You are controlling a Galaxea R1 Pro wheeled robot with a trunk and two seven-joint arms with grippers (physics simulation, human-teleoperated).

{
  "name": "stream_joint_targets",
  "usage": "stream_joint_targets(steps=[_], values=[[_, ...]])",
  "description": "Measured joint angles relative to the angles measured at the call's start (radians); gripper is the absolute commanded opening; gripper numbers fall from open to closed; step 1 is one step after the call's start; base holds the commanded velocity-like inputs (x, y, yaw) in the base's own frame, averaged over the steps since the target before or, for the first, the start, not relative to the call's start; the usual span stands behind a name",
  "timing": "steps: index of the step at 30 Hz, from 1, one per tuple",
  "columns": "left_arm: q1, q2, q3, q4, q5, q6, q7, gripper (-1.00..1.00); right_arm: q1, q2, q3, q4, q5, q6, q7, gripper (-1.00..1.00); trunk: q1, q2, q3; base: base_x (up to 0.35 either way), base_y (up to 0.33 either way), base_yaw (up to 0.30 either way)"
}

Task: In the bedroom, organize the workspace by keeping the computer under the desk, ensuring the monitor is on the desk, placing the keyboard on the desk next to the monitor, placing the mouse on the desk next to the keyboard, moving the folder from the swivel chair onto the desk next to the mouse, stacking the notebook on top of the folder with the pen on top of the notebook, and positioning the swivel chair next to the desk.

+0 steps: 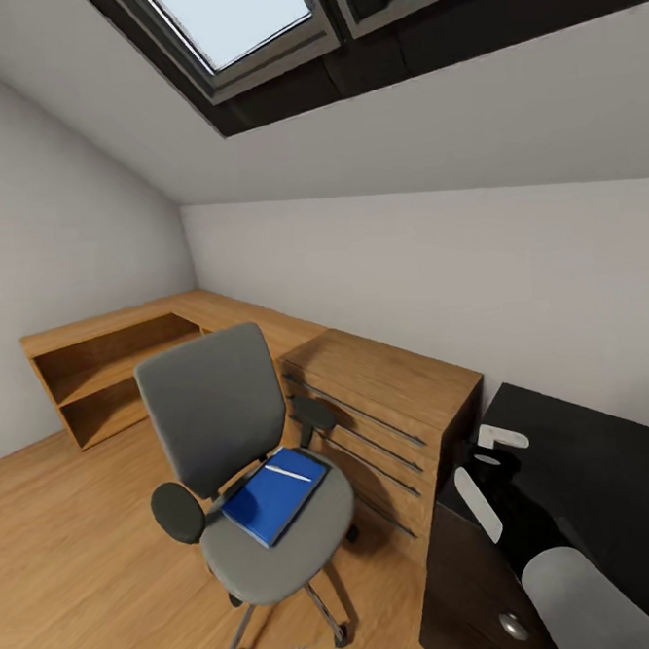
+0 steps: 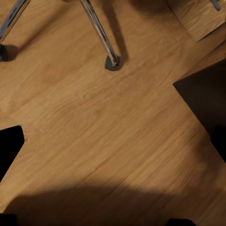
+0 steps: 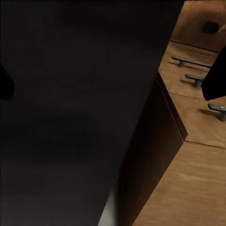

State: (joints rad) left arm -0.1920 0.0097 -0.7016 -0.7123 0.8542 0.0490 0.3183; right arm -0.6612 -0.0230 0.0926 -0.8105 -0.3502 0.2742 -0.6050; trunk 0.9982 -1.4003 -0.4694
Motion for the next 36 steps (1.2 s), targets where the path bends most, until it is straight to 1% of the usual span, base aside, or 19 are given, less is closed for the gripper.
stream_joint_targets(steps=[17,36], values=[[0.0,0.001,0.0,0.0,0.0,0.0,0.0,1.0,0.001,0.002,0.002,-0.001,-0.002,0.0,0.0,1.0,0.0,0.0,-0.012,0.0,0.0,0.247],[0.0,0.002,0.0,0.0,0.0,-0.001,0.0,1.0,0.007,0.003,0.002,-0.01,-0.001,0.009,0.003,1.0,0.0,0.0,-0.014,0.0,0.0,0.016]])
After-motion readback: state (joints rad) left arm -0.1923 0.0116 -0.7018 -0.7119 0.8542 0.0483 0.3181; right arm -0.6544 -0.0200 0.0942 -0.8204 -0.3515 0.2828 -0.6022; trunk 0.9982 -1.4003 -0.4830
